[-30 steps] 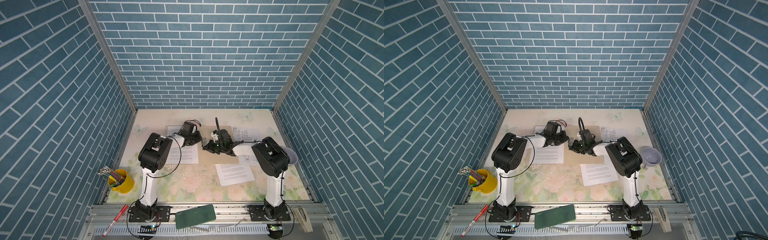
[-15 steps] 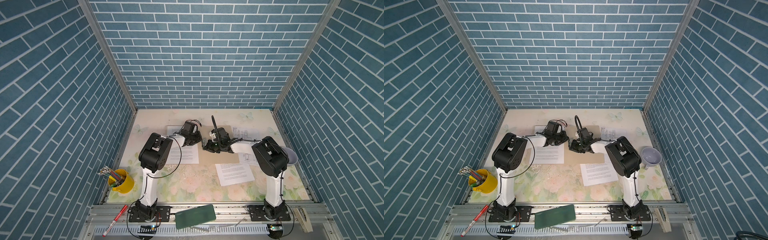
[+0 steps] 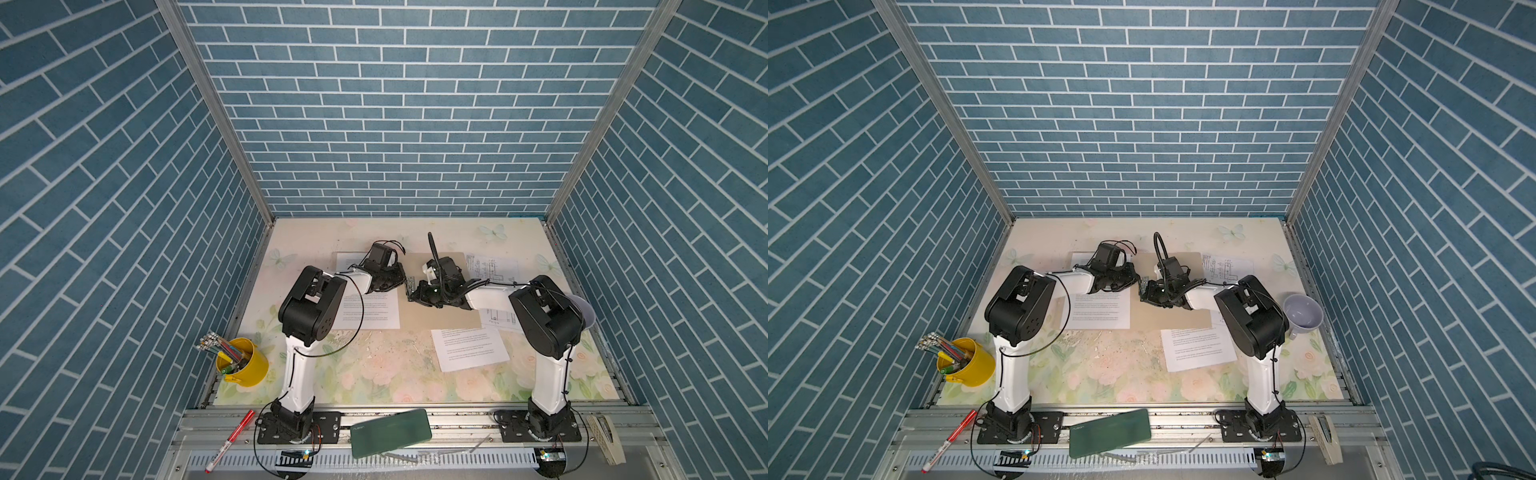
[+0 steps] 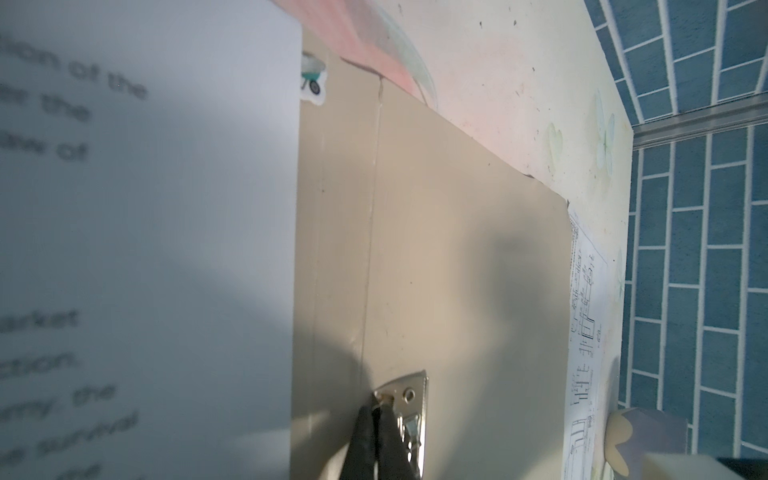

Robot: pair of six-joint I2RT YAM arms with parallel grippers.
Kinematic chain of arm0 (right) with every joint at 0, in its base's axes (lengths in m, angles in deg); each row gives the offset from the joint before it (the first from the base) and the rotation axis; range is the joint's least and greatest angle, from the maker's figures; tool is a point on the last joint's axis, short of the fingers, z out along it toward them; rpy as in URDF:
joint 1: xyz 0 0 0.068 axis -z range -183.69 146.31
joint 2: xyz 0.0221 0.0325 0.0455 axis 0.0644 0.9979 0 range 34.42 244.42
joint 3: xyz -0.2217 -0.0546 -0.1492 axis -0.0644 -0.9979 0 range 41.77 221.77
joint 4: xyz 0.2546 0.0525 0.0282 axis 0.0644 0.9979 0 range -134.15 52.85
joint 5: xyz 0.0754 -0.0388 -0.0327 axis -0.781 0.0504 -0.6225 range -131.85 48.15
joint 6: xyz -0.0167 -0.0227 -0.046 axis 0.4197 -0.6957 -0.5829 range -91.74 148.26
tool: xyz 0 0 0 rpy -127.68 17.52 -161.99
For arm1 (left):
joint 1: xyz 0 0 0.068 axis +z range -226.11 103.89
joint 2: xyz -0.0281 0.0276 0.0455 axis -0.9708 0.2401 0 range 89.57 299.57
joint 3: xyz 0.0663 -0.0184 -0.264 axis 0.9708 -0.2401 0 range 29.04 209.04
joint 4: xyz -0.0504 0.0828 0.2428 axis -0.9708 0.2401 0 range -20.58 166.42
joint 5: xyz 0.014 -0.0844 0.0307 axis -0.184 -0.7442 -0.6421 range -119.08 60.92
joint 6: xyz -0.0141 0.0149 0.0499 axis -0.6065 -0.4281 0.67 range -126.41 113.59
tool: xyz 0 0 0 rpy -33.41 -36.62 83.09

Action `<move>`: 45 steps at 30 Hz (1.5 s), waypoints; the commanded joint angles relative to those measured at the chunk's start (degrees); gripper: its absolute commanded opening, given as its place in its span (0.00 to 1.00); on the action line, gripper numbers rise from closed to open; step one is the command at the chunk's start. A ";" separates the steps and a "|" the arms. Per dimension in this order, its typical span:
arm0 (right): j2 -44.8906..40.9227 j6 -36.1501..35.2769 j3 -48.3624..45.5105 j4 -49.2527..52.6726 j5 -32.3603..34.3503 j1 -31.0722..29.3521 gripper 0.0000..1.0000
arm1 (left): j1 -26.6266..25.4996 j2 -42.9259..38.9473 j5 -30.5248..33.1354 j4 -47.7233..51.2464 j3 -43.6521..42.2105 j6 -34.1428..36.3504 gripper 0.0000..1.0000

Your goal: Put the files into the folder

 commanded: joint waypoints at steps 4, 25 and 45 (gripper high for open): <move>-0.85 0.51 -2.32 5.56 -0.80 0.12 0.00 | -0.02 1.83 1.92 5.53 -0.39 2.31 0.06; -0.80 4.76 1.00 -1.93 -5.56 -0.42 0.02 | 0.05 -1.20 0.26 2.22 -2.19 0.79 0.07; -15.97 -0.54 -15.33 -6.53 10.23 3.48 0.37 | 0.09 -1.90 -1.44 0.35 -2.51 0.41 0.14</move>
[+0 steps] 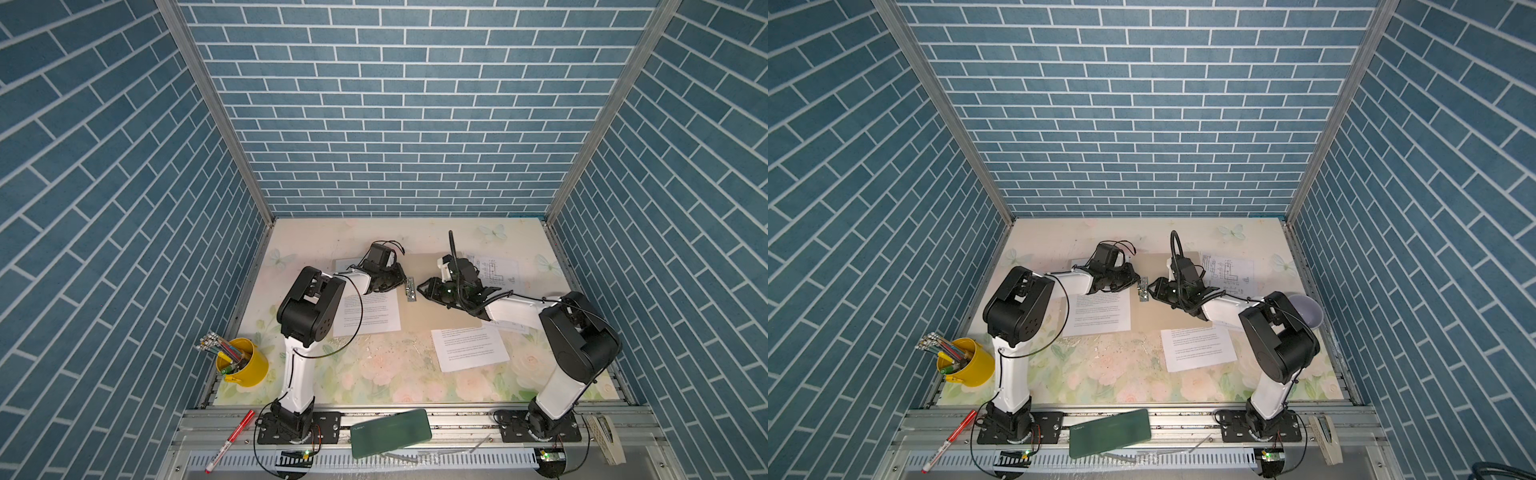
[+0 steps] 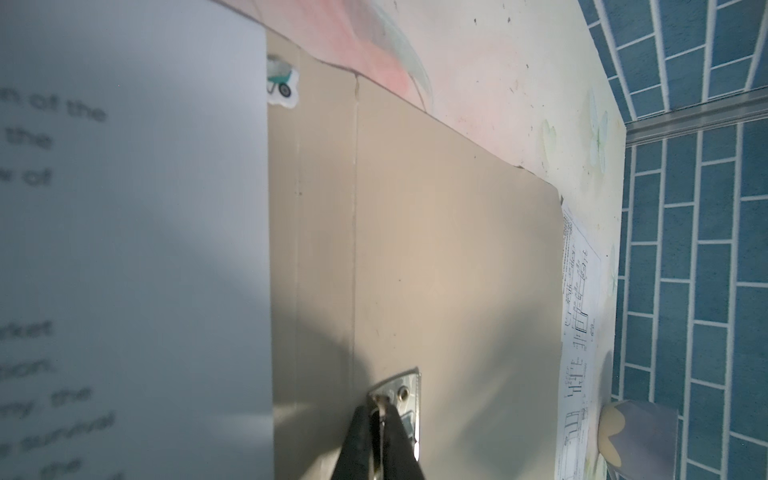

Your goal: Put the files into the folder

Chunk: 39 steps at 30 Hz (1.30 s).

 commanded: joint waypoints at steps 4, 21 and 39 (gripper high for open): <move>0.72 -3.09 -2.12 6.30 2.48 2.93 0.38 | 0.04 -1.55 0.14 0.79 -1.73 -0.50 0.18; 3.65 -0.95 -5.97 -3.67 -3.68 3.51 0.41 | -0.07 -9.70 2.14 2.30 -2.84 -2.98 0.67; -12.92 -10.47 -9.56 8.25 6.39 11.62 0.83 | -5.58 -20.41 4.11 -4.47 -15.78 -9.87 1.00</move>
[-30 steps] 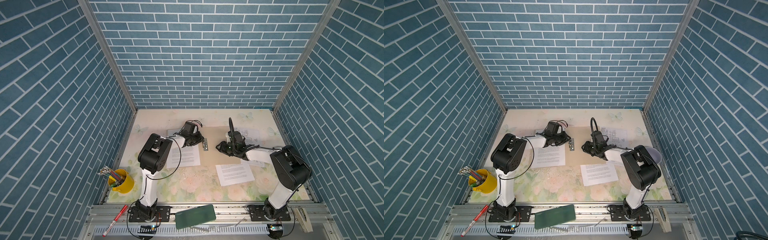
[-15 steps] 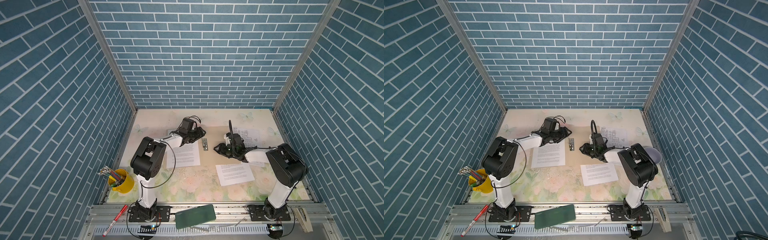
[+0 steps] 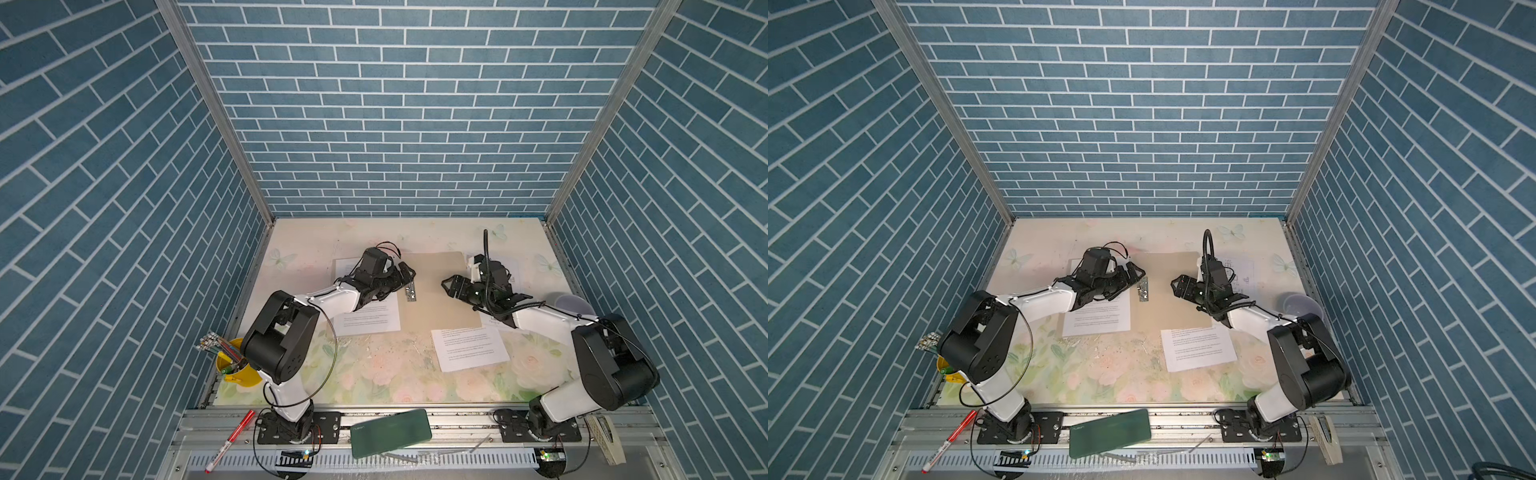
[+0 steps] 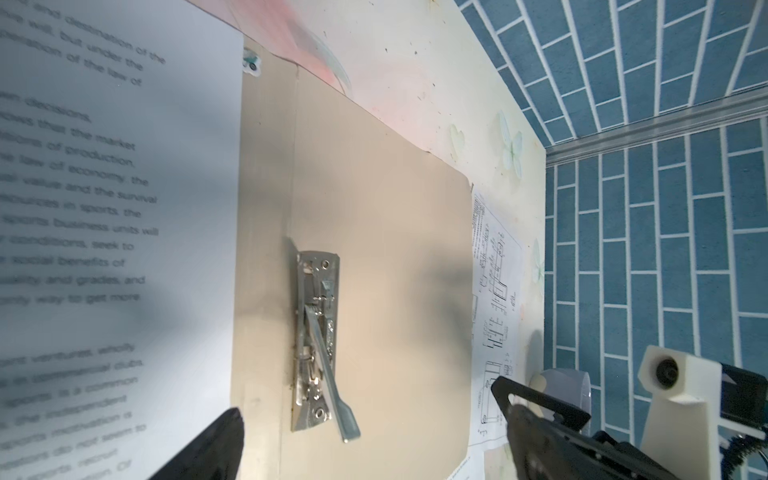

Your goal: Put the files into the folder

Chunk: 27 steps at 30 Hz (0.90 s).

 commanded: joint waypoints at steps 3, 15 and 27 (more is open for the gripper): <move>-1.66 -3.07 -2.53 5.62 2.56 3.72 0.83 | -2.61 0.44 -1.12 -5.13 -2.25 -4.66 1.00; -0.88 -3.15 -5.69 4.48 1.69 7.26 0.82 | -4.55 5.77 -2.80 -11.29 -0.67 -7.76 1.00; -0.09 -2.74 -7.28 3.63 0.89 7.99 0.80 | -2.21 10.08 -4.60 -10.21 6.05 -6.70 0.99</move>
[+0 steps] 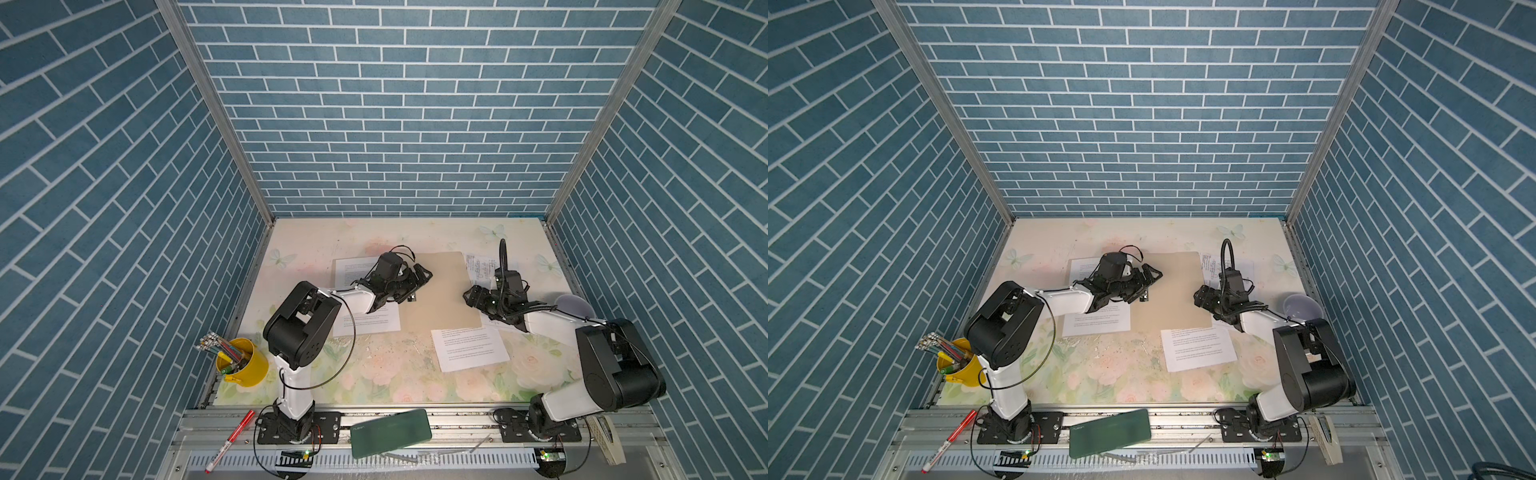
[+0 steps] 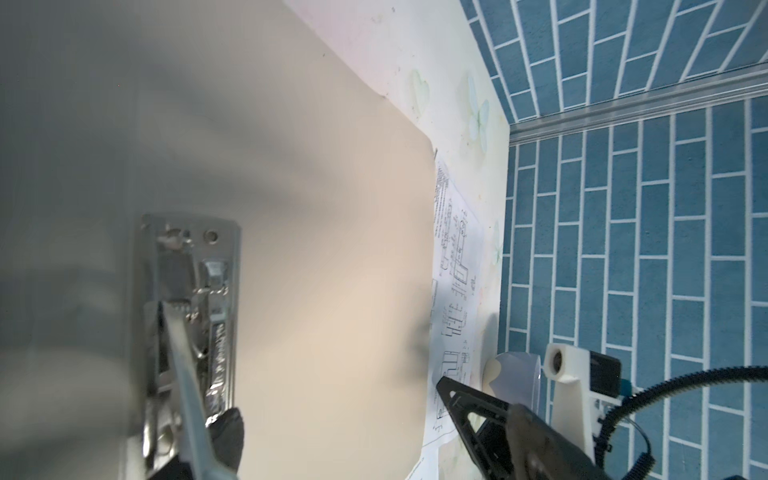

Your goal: Put the files into the folder

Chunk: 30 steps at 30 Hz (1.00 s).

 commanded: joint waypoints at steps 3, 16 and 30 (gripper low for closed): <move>0.88 -1.25 -1.34 -0.80 -0.78 0.34 0.80 | 2.06 1.85 -1.46 0.04 3.41 1.54 1.00; 3.84 -1.12 0.18 -0.53 -1.13 0.43 0.79 | 5.94 9.38 -4.41 5.81 14.13 6.31 1.00; 6.26 -3.43 2.40 -0.82 -2.33 0.67 0.79 | 6.86 8.05 -7.73 4.92 15.16 8.12 1.00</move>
